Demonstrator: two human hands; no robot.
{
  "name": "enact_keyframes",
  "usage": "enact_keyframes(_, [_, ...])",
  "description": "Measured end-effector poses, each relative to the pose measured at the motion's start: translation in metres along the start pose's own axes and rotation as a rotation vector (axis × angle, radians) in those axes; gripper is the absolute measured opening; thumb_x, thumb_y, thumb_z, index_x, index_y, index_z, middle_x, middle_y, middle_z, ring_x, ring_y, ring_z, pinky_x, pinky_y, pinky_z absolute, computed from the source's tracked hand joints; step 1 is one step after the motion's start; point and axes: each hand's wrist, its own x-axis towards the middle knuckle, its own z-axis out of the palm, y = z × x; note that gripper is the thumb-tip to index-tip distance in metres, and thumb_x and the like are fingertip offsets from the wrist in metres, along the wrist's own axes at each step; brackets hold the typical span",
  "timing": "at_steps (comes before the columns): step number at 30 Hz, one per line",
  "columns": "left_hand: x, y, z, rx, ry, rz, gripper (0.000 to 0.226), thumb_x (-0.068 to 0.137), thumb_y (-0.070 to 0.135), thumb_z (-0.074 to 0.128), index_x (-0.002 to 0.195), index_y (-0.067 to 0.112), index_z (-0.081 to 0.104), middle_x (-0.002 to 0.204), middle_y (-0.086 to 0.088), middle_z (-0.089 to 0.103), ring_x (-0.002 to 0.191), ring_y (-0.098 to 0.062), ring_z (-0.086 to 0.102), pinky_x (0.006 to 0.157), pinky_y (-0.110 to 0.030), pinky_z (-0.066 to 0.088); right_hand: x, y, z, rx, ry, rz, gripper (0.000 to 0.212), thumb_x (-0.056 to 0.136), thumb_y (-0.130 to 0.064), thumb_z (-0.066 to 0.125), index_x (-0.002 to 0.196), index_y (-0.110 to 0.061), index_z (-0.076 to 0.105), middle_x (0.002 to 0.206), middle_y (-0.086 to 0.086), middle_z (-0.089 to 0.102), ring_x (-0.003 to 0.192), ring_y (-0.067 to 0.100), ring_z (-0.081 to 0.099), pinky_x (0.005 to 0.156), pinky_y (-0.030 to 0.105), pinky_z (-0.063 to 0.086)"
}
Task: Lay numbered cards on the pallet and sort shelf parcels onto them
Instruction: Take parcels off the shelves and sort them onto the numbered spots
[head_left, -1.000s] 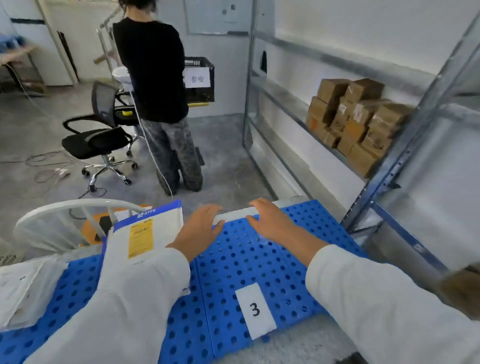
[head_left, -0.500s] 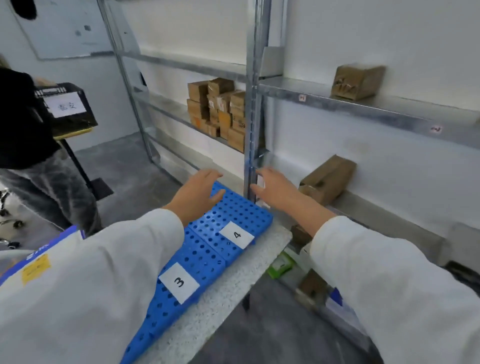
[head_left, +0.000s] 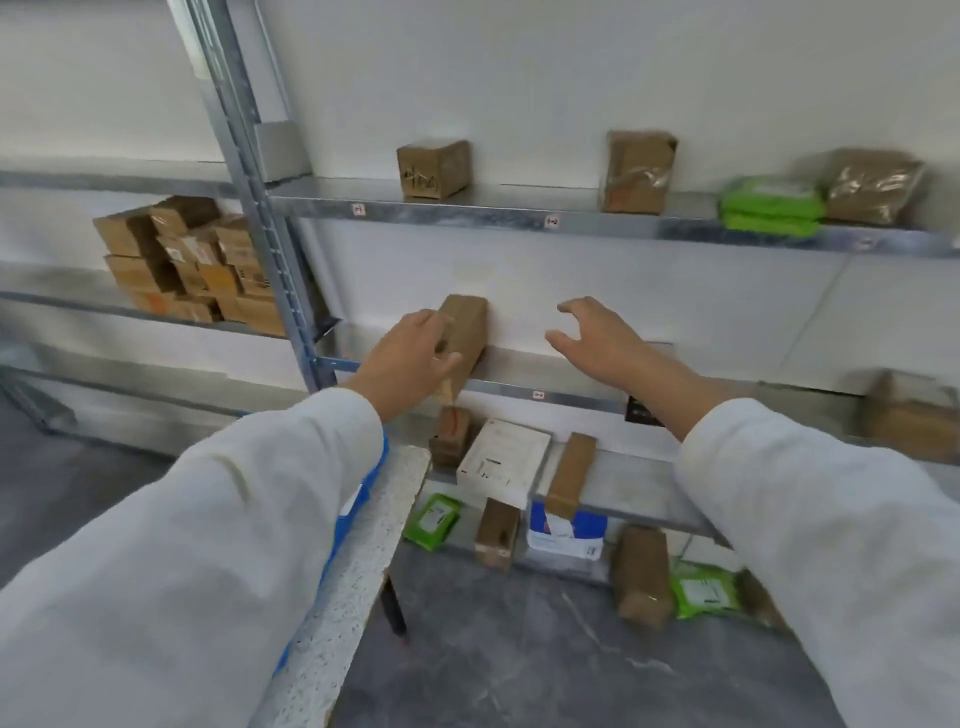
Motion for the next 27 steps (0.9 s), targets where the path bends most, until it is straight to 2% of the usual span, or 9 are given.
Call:
enact_keyframes(3, [0.005,0.026,0.012,-0.051,0.015,0.095,0.039,0.094,0.024,0.055,0.127,0.005,0.052,0.131,-0.011,0.052,0.117,-0.026,0.048,0.099,-0.03,0.036,-0.032,0.016,-0.014,-0.048,0.023,0.08,0.054,0.098,-0.038,0.048,0.144,-0.01,0.039,0.148,0.007,0.038,0.134,0.023,0.04,0.108,0.034,0.032])
enact_keyframes(6, [-0.005,0.045,0.034,-0.125,0.007,0.159,0.042,0.094,0.029,0.056,0.132,0.011,0.049,0.136,-0.005,0.048,0.123,-0.019,0.045,0.103,-0.027,0.035,-0.06,0.024,-0.01,-0.052,0.04,0.153,0.054,0.097,-0.037,0.049,0.143,-0.011,0.04,0.147,0.006,0.039,0.132,0.023,0.041,0.107,0.034,0.034])
enact_keyframes(10, [-0.035,0.059,0.075,-0.211,-0.081,0.167,0.048,0.094,0.036,0.055,0.137,0.017,0.043,0.139,-0.002,0.047,0.126,-0.019,0.046,0.102,-0.031,0.039,-0.104,0.03,0.025,0.0,-0.005,0.225,0.053,0.097,-0.039,0.05,0.143,-0.014,0.039,0.145,0.005,0.042,0.128,0.022,0.045,0.098,0.027,0.034])
enact_keyframes(15, [-0.065,0.062,0.127,-0.226,-0.193,0.185,0.049,0.094,0.037,0.055,0.138,0.019,0.043,0.139,0.0,0.048,0.127,-0.016,0.046,0.107,-0.032,0.038,-0.146,0.045,0.074,0.007,-0.082,0.321,0.055,0.097,-0.037,0.05,0.145,-0.016,0.035,0.149,0.005,0.038,0.135,0.021,0.04,0.11,0.035,0.033])
enact_keyframes(22, [-0.088,0.055,0.19,-0.235,-0.331,0.154,0.05,0.095,0.038,0.053,0.139,0.016,0.042,0.14,-0.001,0.047,0.128,-0.018,0.043,0.106,-0.029,0.035,-0.178,0.085,0.13,0.0,-0.154,0.459,0.054,0.097,-0.038,0.05,0.144,-0.015,0.038,0.146,0.004,0.041,0.131,0.021,0.043,0.107,0.033,0.036])
enact_keyframes(25, [-0.096,0.051,0.21,-0.216,-0.375,0.152,0.048,0.095,0.039,0.053,0.136,0.016,0.044,0.136,0.0,0.049,0.124,-0.017,0.044,0.104,-0.029,0.036,-0.184,0.099,0.145,-0.019,-0.184,0.466,0.054,0.095,-0.039,0.051,0.142,-0.013,0.04,0.142,0.006,0.045,0.129,0.024,0.044,0.106,0.038,0.039])
enact_keyframes(27, [-0.094,0.05,0.22,-0.205,-0.388,0.145,0.044,0.095,0.039,0.052,0.133,0.017,0.046,0.133,0.0,0.051,0.12,-0.016,0.046,0.103,-0.028,0.037,-0.183,0.108,0.152,-0.023,-0.217,0.461,0.054,0.095,-0.04,0.05,0.142,-0.013,0.04,0.142,0.006,0.045,0.129,0.023,0.044,0.105,0.035,0.039])
